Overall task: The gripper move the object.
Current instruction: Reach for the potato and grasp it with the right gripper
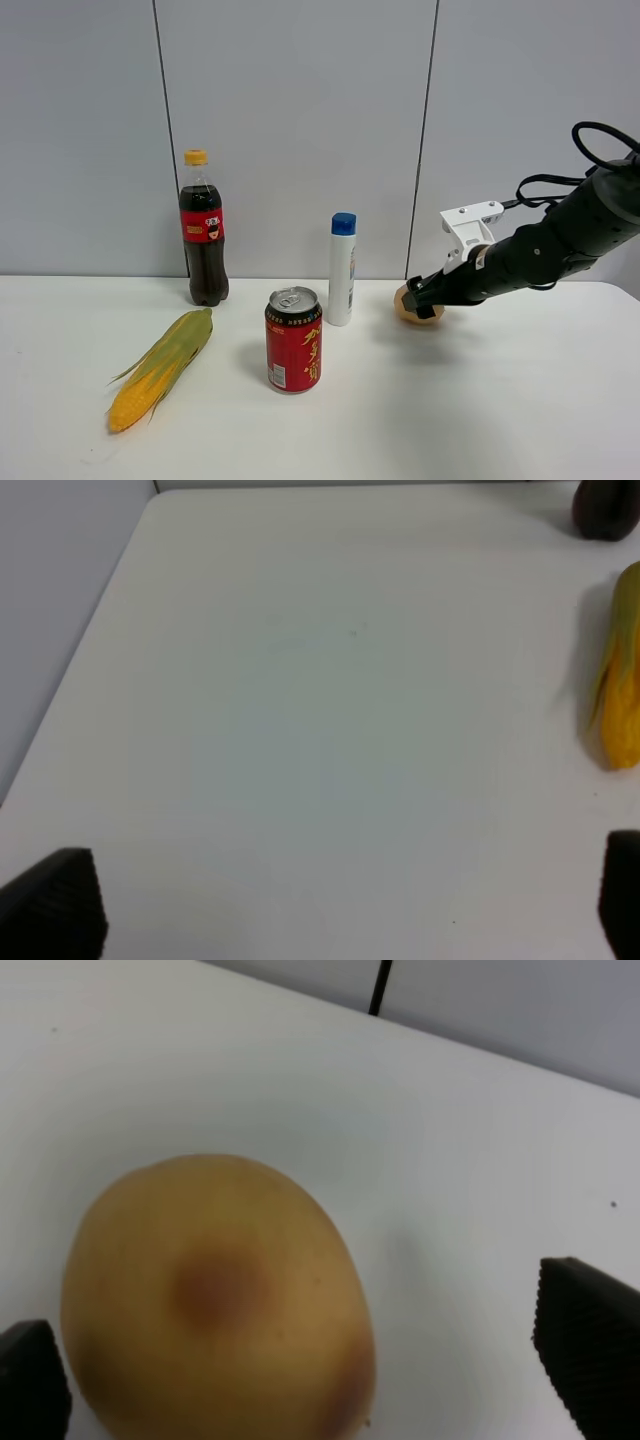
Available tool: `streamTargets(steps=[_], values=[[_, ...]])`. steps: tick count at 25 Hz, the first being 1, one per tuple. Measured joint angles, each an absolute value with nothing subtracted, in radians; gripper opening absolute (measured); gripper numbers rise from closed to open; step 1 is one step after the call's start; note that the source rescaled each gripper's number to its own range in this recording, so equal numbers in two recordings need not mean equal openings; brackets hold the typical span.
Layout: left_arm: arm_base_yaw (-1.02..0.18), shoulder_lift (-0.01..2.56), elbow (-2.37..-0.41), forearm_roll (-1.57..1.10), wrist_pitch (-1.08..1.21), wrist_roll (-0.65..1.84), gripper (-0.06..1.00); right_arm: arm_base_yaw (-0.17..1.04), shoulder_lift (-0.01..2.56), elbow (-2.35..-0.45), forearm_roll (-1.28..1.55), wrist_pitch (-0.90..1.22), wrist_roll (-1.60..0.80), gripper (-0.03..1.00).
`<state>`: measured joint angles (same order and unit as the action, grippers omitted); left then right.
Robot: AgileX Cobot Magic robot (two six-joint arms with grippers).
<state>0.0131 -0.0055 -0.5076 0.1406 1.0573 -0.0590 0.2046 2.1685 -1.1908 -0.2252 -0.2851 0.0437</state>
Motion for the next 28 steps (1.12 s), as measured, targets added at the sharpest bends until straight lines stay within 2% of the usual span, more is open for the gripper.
streamTargets(steps=[12,20,24,28], values=[[0.013,-0.006,-0.508,0.141,1.057,-0.059,1.0,0.205,2.19,-1.198,-0.225,-0.366,0.044,0.9],[0.013,-0.006,-0.508,0.141,1.057,-0.059,1.0,0.229,2.238,-1.272,-0.225,-0.331,0.07,0.89],[0.013,-0.006,-0.508,0.141,1.057,-0.059,1.0,0.234,2.238,-1.272,-0.225,-0.289,0.071,0.82],[0.013,-0.006,-0.508,0.141,1.057,-0.059,1.0,0.236,2.238,-1.272,-0.225,-0.22,0.075,0.65]])
